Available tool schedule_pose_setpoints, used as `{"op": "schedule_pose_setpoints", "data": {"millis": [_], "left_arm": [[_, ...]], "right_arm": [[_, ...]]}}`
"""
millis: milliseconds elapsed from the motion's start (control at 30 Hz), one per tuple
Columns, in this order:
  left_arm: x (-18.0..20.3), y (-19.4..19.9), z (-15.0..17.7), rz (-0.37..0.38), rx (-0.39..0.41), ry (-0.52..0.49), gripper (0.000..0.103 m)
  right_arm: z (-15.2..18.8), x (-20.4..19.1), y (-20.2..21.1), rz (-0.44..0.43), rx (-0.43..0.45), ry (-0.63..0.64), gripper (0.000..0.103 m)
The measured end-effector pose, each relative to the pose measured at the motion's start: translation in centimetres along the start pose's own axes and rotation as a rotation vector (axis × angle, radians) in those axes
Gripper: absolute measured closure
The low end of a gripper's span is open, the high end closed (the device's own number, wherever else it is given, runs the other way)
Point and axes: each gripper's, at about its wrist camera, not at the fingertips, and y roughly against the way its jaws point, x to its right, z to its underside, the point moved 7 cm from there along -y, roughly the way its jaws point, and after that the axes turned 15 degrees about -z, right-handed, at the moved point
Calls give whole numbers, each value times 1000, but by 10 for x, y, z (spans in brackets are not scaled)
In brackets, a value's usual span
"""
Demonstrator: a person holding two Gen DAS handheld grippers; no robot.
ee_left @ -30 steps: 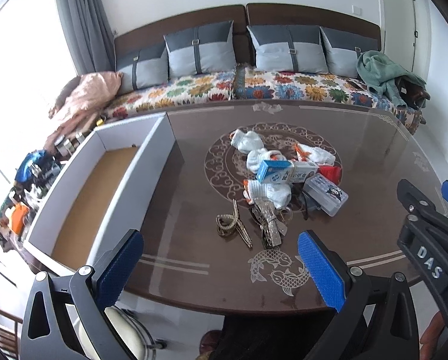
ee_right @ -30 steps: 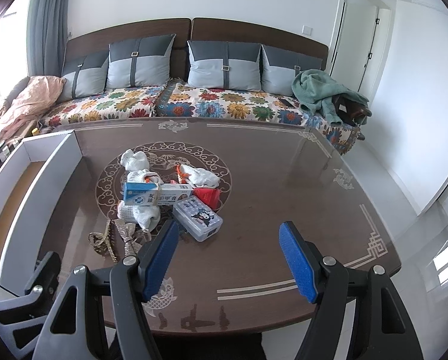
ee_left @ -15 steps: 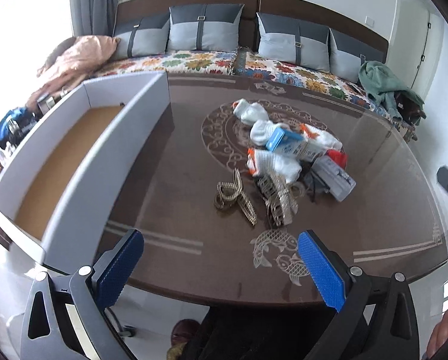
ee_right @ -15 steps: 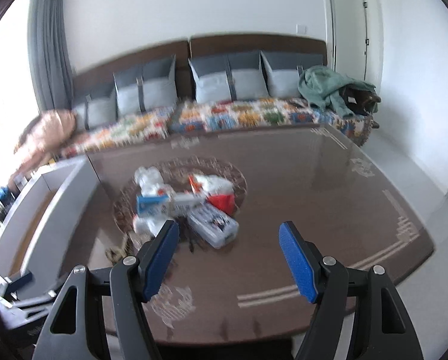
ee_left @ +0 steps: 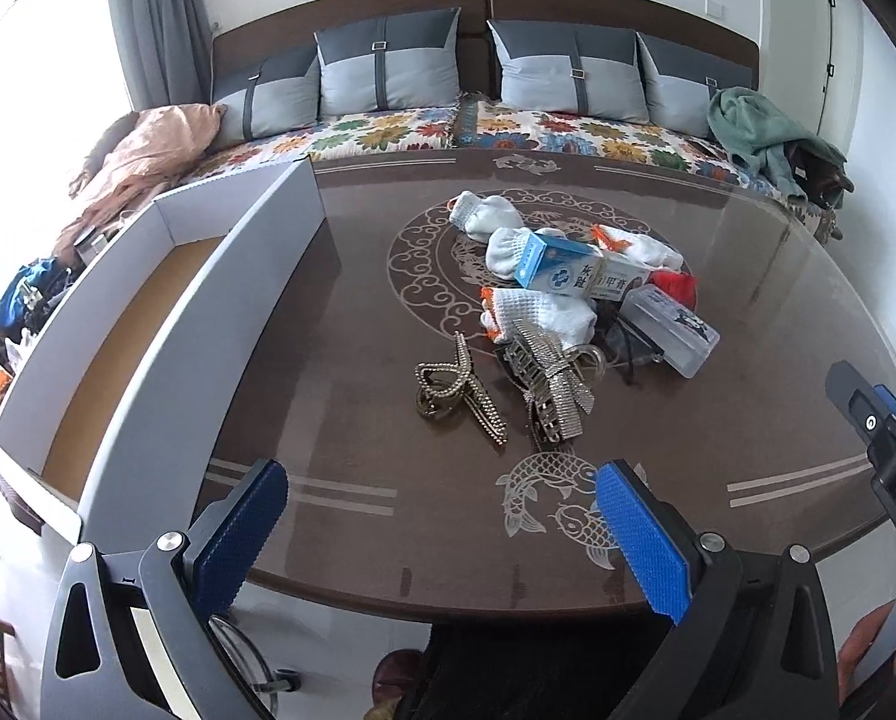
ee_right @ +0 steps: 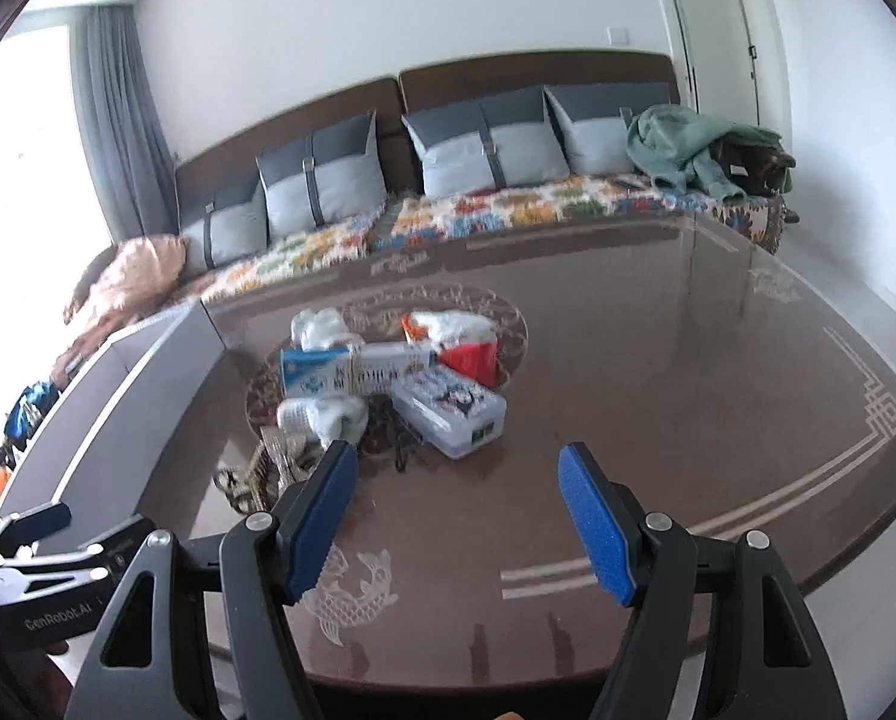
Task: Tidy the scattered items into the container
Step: 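Move both tools toward the hair clips on the table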
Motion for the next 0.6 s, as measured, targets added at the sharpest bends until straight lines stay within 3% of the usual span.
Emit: {"op": "schedule_pose_setpoints", "data": {"millis": [233, 400, 600], "left_arm": [[4, 2, 0, 14, 5, -8, 0], [4, 2, 0, 22, 8, -6, 0], [4, -24, 27, 72, -49, 14, 0]], "right_arm": [[-1, -11, 3, 8, 28, 73, 32], [-1, -19, 8, -51, 98, 83, 32], [24, -16, -6, -23, 19, 110, 32]]}}
